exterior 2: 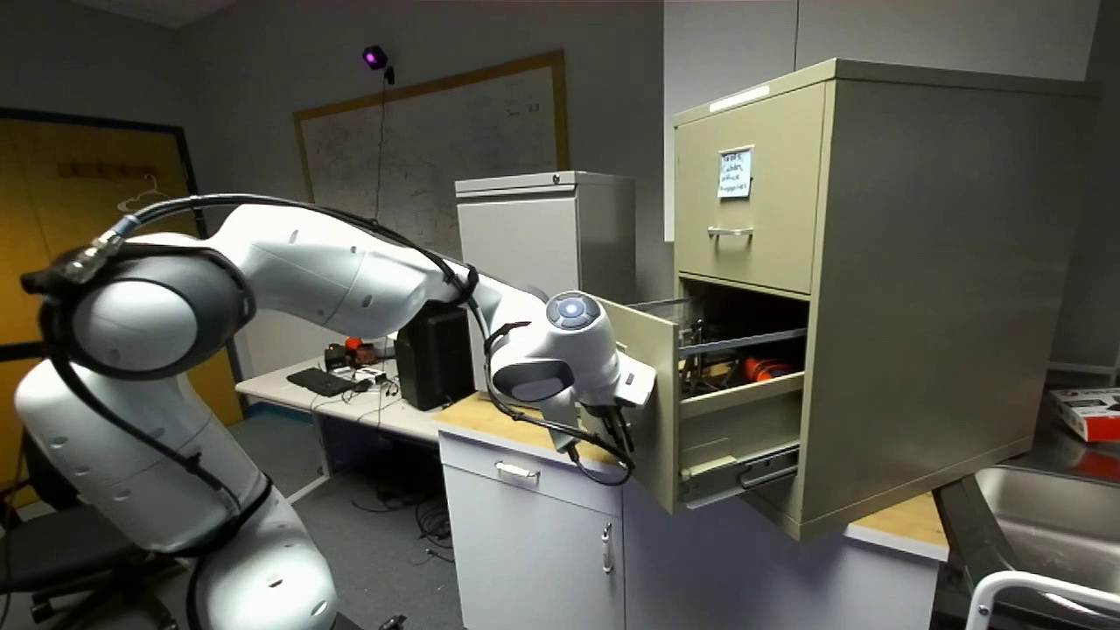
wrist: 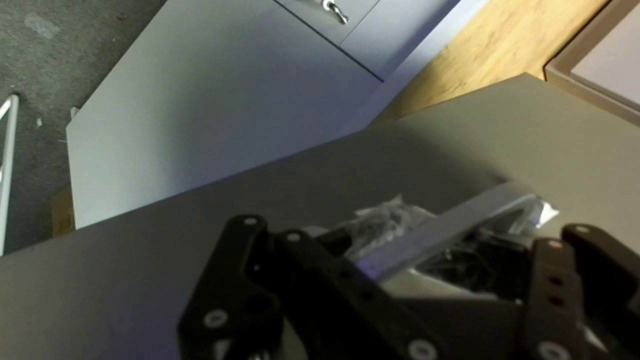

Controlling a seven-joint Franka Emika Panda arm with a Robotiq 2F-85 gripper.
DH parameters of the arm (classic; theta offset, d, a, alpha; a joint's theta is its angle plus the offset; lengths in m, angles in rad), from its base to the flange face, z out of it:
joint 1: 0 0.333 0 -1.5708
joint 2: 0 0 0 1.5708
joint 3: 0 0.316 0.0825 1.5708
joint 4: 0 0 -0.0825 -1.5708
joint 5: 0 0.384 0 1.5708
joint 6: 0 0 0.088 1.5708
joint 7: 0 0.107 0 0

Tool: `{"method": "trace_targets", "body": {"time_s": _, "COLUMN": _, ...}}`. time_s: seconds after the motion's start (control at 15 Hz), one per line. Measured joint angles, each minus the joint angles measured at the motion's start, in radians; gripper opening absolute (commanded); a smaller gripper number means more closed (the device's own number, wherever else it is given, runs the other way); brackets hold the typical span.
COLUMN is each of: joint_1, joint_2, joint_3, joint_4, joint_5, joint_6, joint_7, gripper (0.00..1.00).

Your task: Open the bottom part of the brawer

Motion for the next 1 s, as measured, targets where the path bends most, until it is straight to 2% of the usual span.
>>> {"method": "trace_targets", "body": {"time_s": 0.27, "joint_1": 0.021, "joint_2": -0.132, "joint_3": 0.002, "joint_4": -0.133, "joint_5": -0.067, "joint_6": 0.04, "joint_7": 0.057, "gripper": 0.02}}
{"method": "trace_targets", "body": {"time_s": 0.33, "joint_1": 0.024, "joint_2": -0.164, "joint_3": 0.005, "joint_4": -0.165, "joint_5": -0.086, "joint_6": 0.049, "joint_7": 0.076, "gripper": 0.34}}
{"method": "trace_targets", "body": {"time_s": 0.4, "joint_1": 0.026, "joint_2": -0.197, "joint_3": 0.008, "joint_4": -0.194, "joint_5": -0.105, "joint_6": 0.054, "joint_7": 0.095, "gripper": 0.35}}
{"method": "trace_targets", "body": {"time_s": 0.47, "joint_1": 0.027, "joint_2": -0.227, "joint_3": 0.011, "joint_4": -0.22, "joint_5": -0.124, "joint_6": 0.055, "joint_7": 0.116, "gripper": 0.4}}
{"method": "trace_targets", "body": {"time_s": 0.67, "joint_1": 0.026, "joint_2": -0.308, "joint_3": 0.041, "joint_4": -0.302, "joint_5": -0.197, "joint_6": 0.087, "joint_7": 0.191, "gripper": 0.62}}
{"method": "trace_targets", "body": {"time_s": 1.0, "joint_1": -0.086, "joint_2": -0.311, "joint_3": 0.206, "joint_4": -0.315, "joint_5": -0.217, "joint_6": 0.113, "joint_7": 0.251, "gripper": 0.98}}
